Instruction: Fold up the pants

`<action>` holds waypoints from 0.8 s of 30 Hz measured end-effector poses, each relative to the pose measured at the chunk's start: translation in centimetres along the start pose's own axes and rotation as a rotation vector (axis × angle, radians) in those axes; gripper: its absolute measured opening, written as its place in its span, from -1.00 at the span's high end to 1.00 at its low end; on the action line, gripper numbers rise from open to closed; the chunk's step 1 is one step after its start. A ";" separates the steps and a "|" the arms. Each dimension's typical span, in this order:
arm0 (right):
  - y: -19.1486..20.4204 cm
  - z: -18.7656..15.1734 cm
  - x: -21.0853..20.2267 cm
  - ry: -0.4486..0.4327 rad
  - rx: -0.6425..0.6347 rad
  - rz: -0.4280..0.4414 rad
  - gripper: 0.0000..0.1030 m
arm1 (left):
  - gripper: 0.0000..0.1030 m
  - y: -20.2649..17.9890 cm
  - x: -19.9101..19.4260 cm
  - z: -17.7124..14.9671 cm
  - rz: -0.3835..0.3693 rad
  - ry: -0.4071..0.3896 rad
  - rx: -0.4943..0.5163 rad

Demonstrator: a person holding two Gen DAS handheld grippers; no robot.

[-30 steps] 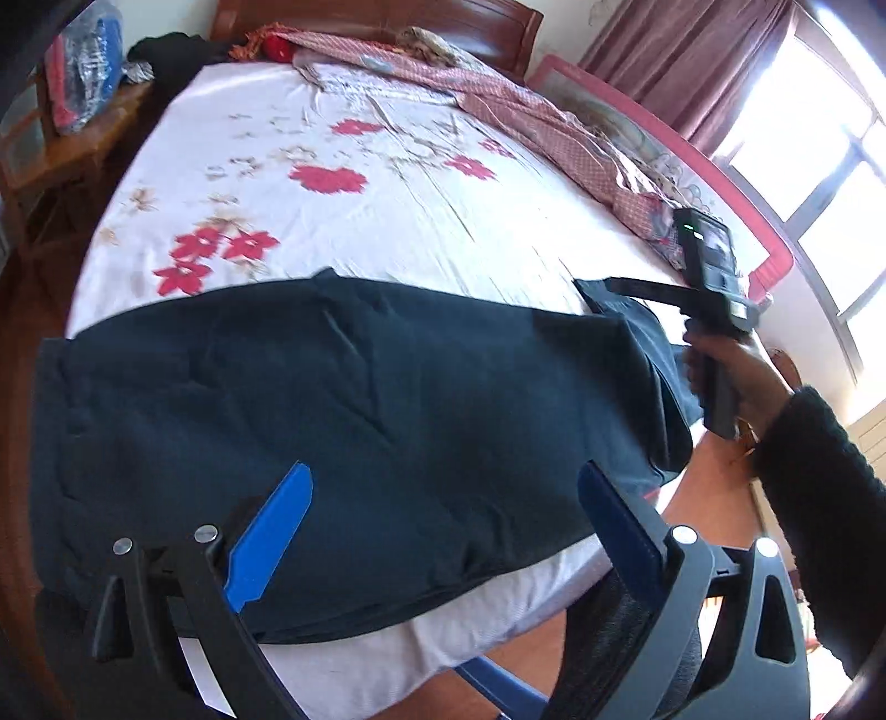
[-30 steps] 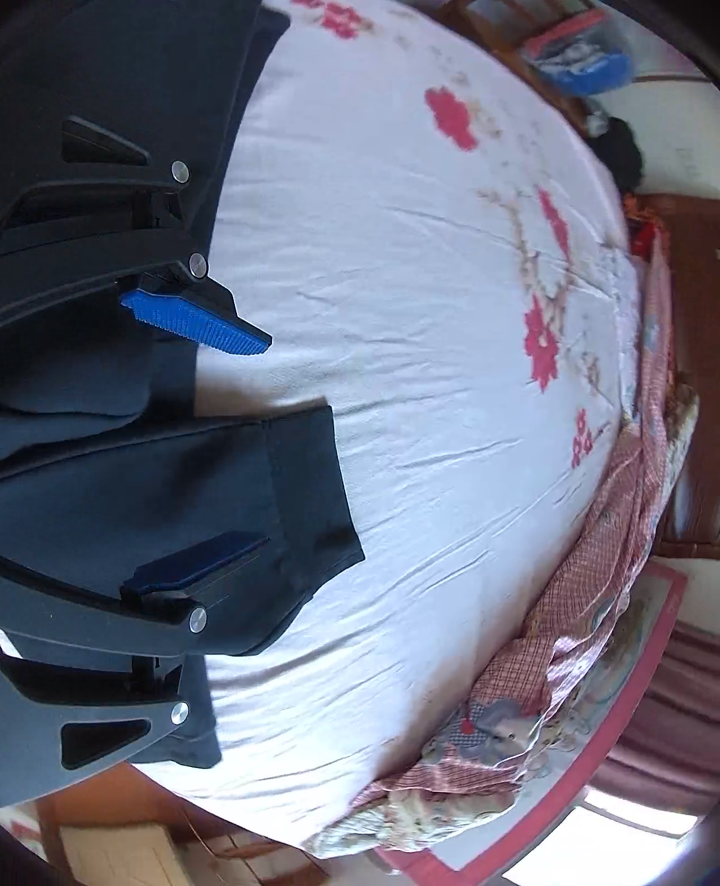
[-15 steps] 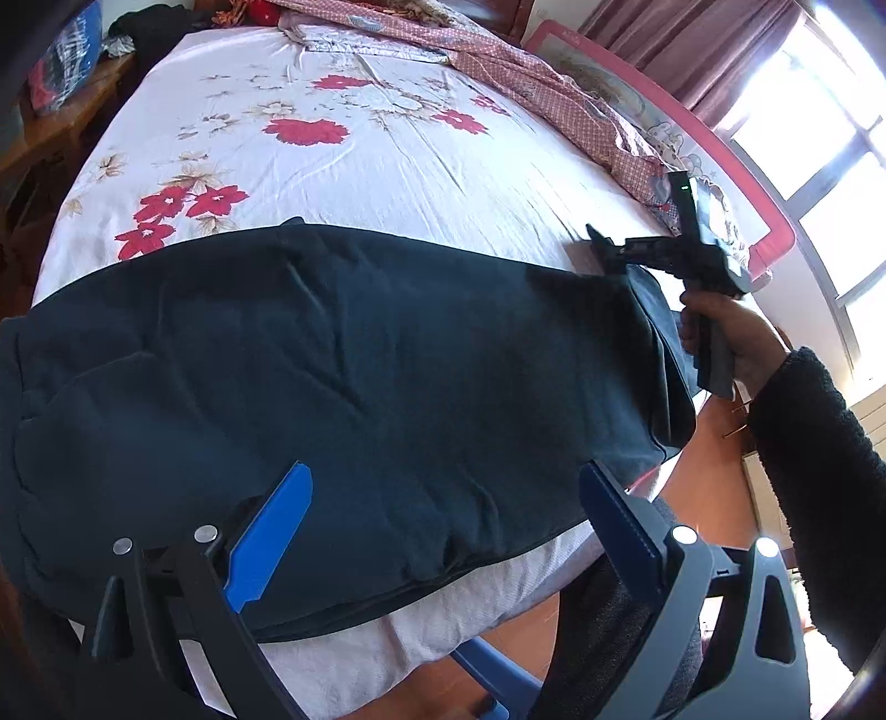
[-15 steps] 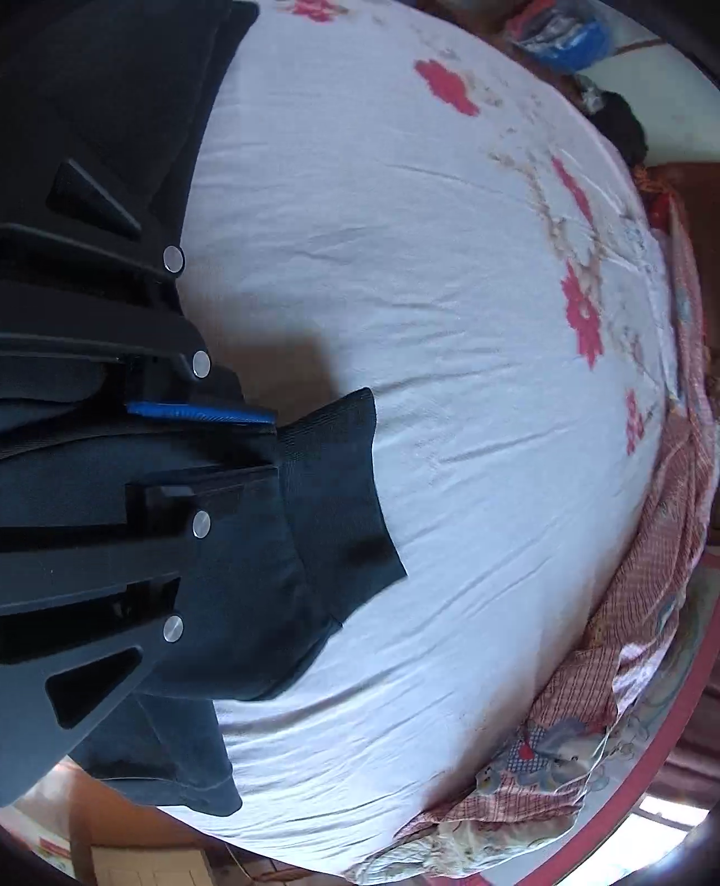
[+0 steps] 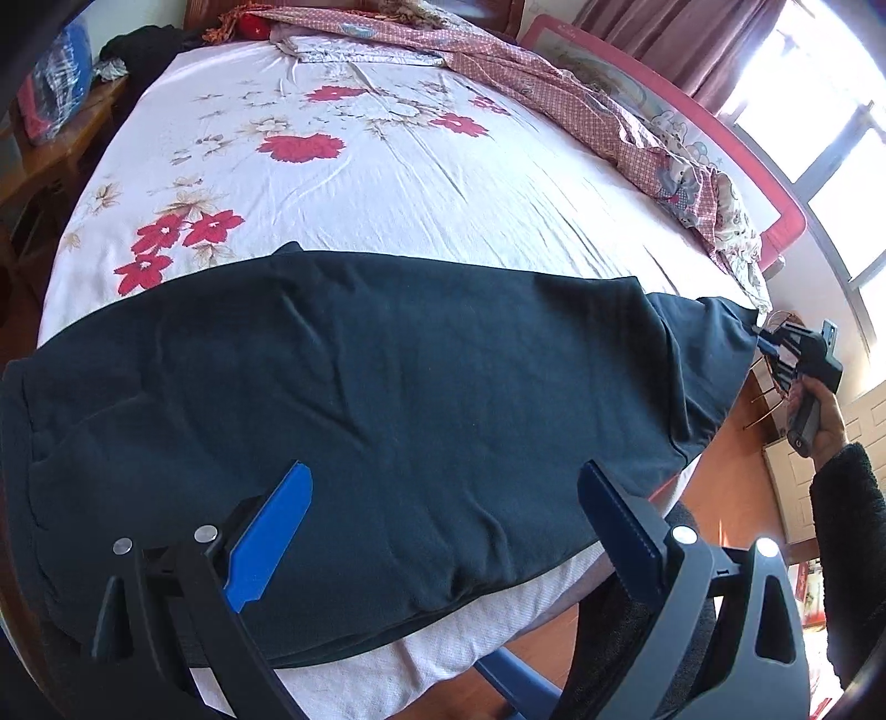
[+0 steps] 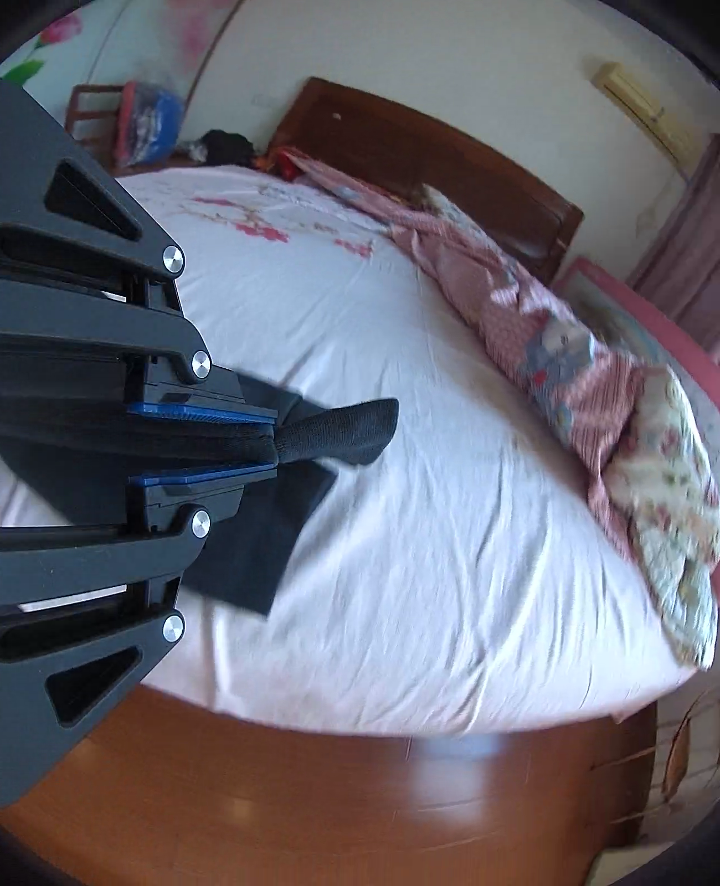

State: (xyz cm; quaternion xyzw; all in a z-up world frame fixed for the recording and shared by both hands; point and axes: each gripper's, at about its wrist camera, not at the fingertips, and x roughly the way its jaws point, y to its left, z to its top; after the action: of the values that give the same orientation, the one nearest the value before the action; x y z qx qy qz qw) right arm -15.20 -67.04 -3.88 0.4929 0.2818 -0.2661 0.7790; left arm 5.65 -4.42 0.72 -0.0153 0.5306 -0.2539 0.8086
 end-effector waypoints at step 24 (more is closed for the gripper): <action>3.6 -4.1 -1.5 -0.077 -0.172 -0.169 -0.10 | -0.88 8.7 2.4 0.2 0.333 -0.057 -0.035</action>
State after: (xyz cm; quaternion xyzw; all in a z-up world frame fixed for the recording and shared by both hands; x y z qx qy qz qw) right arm -14.50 -61.72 -2.12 0.3879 0.3140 -0.3246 0.8035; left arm 9.95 2.10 -3.80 0.0517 0.5070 -0.1064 0.8538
